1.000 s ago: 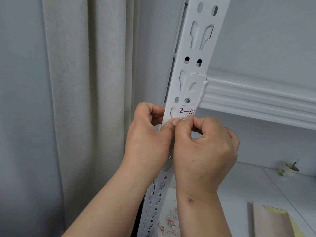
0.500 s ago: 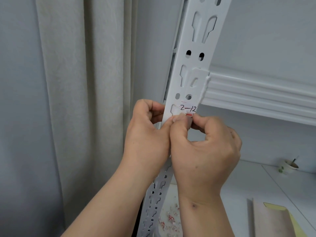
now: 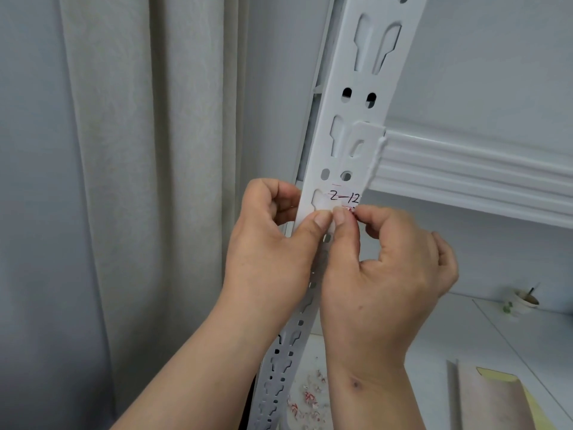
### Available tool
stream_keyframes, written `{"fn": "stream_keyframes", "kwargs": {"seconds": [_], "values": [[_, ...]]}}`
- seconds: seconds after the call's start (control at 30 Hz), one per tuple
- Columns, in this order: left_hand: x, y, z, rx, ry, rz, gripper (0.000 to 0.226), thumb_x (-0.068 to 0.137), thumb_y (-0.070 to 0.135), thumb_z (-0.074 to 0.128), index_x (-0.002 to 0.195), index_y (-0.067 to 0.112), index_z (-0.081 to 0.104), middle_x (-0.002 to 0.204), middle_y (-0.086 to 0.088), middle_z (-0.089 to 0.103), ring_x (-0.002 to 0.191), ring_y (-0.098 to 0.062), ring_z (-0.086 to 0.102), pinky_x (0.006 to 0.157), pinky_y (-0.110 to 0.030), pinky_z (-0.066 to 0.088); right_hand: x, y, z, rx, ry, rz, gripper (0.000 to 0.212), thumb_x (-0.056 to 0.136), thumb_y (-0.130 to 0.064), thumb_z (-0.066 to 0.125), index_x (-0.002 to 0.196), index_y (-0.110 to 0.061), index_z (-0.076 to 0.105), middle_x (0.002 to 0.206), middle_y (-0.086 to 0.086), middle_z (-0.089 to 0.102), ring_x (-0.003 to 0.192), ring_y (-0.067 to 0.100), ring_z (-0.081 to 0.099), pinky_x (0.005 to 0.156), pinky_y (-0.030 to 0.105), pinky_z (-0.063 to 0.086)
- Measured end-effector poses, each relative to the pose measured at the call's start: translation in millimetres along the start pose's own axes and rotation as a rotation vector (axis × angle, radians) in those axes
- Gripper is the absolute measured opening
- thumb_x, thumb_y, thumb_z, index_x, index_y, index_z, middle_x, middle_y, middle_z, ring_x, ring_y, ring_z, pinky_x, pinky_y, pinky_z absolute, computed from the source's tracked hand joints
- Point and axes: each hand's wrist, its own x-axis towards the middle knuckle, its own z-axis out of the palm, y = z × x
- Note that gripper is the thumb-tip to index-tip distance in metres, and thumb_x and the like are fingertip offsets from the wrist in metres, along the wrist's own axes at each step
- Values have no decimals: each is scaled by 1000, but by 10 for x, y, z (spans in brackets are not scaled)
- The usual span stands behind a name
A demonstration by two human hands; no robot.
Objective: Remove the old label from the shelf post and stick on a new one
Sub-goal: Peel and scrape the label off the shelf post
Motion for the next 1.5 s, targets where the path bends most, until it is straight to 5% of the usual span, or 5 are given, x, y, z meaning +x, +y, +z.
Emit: {"fn": "stream_keyframes", "kwargs": {"seconds": [0.33, 0.67, 0.9, 1.2, 1.5], "values": [[-5, 13, -1, 18, -2, -9, 24, 87, 23, 74, 99, 31, 55, 106, 7, 73, 105, -11, 68, 95, -42, 55, 111, 54, -62, 294, -202, 336, 9, 87, -30, 59, 80, -24, 58, 80, -10, 61, 78, 4, 56, 68, 8, 40], [-18, 27, 22, -5, 11, -34, 28, 74, 37, 71, 97, 32, 56, 106, 4, 74, 106, -16, 69, 95, -46, 55, 33, -59, -44, 221, -117, 153, 13, 80, -32, 63, 84, -20, 61, 82, -16, 55, 75, 8, 55, 79, 50, 49], [-11, 25, 11, 25, 10, -39, 29, 74, 43, 73, 97, 36, 56, 108, 5, 73, 108, -17, 68, 94, -46, 55, 66, -96, 11, 160, -68, 125, 8, 81, -24, 65, 82, -15, 66, 79, -6, 62, 73, 21, 63, 79, 51, 49], [2, 15, -21, 63, -6, 7, 24, 83, 31, 74, 96, 35, 54, 105, 8, 73, 106, -10, 68, 95, -42, 54, 48, -105, 25, 57, -152, 124, 5, 85, -23, 56, 83, -20, 60, 81, -7, 62, 79, 17, 58, 87, 28, 27], [11, -4, -8, 61, 10, 49, 23, 86, 24, 74, 93, 32, 54, 102, 7, 73, 103, -8, 68, 96, -38, 54, 45, 51, -84, 188, -134, 151, 10, 90, -18, 51, 85, -26, 48, 77, -18, 48, 73, 6, 45, 80, 56, 46]]}}
